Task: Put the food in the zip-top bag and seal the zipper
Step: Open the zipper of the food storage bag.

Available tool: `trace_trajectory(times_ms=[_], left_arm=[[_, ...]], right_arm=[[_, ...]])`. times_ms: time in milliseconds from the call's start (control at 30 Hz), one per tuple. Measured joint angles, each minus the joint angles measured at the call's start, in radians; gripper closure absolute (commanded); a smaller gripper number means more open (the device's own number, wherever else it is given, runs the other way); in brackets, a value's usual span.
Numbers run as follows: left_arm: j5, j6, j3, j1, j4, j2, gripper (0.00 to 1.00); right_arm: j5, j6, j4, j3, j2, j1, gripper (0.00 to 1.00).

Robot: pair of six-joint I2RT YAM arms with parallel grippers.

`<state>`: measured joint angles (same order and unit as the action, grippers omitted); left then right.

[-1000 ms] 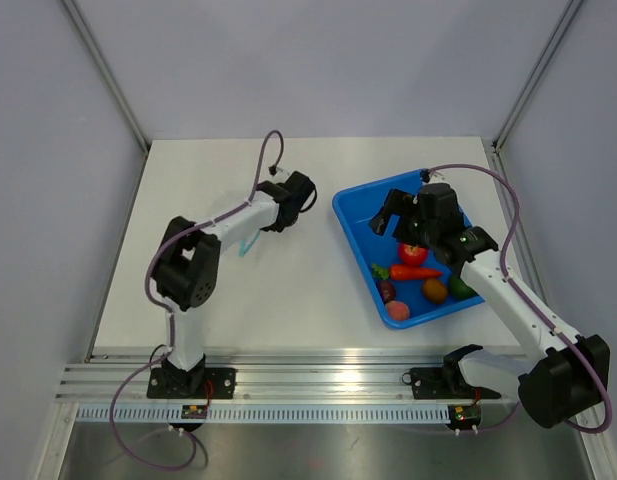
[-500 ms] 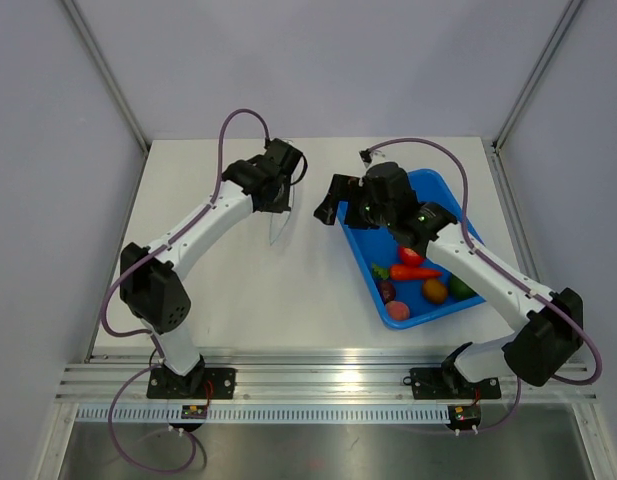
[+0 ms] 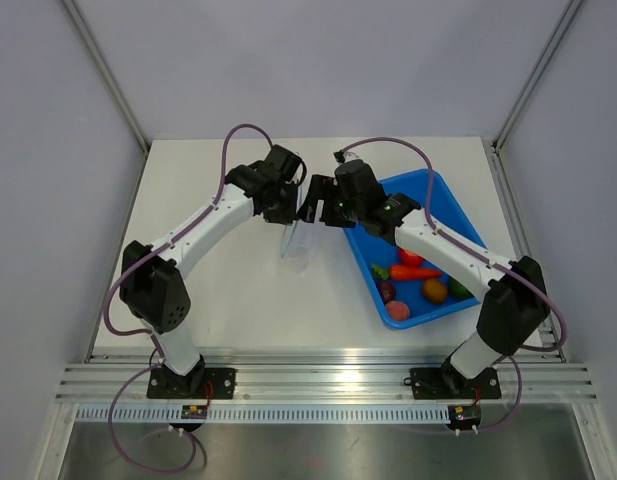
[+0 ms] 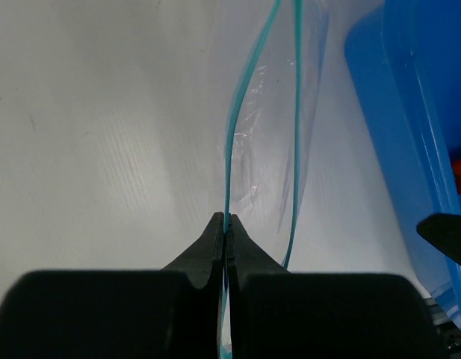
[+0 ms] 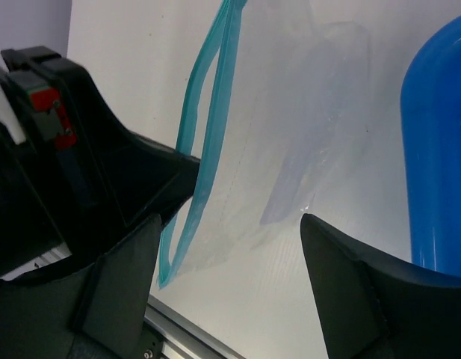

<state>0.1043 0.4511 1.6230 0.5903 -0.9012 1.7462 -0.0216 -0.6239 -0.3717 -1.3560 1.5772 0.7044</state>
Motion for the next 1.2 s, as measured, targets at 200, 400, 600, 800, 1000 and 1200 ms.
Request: trace_trajectory(times_ms=[200, 400, 600, 800, 1000, 1200], left_arm=[[-0.052, 0.011, -0.024, 0.001, 0.023, -0.014, 1.0], [-0.097, 0.017, -0.05, -0.012, 0.034, -0.054, 1.0], [-0.117, 0.018, -0.076, -0.03, 0.043, -0.101, 1.0], [-0.16, 0.022, -0.152, -0.09, 0.057, -0.173, 1.0], [-0.243, 0.025, -0.229, -0.137, 0.077, -0.249, 0.85], [-0.318, 0.069, -0.319, -0.134, 0.198, -0.267, 1.0]], right_arm=[[0.037, -0.011, 0.0, -0.071, 0.1, 0.0, 0.26], [0.04, -0.018, -0.001, -0.092, 0.156, 0.0, 0.6], [0.08, -0.029, -0.013, -0.092, 0.161, 0.001, 1.0], [0.101, -0.017, -0.017, -0.072, 0.161, 0.001, 1.0], [0.116, -0.016, -0.025, -0.036, 0.161, 0.001, 1.0], [0.108, -0.022, -0.012, -0.032, 0.161, 0.001, 1.0]])
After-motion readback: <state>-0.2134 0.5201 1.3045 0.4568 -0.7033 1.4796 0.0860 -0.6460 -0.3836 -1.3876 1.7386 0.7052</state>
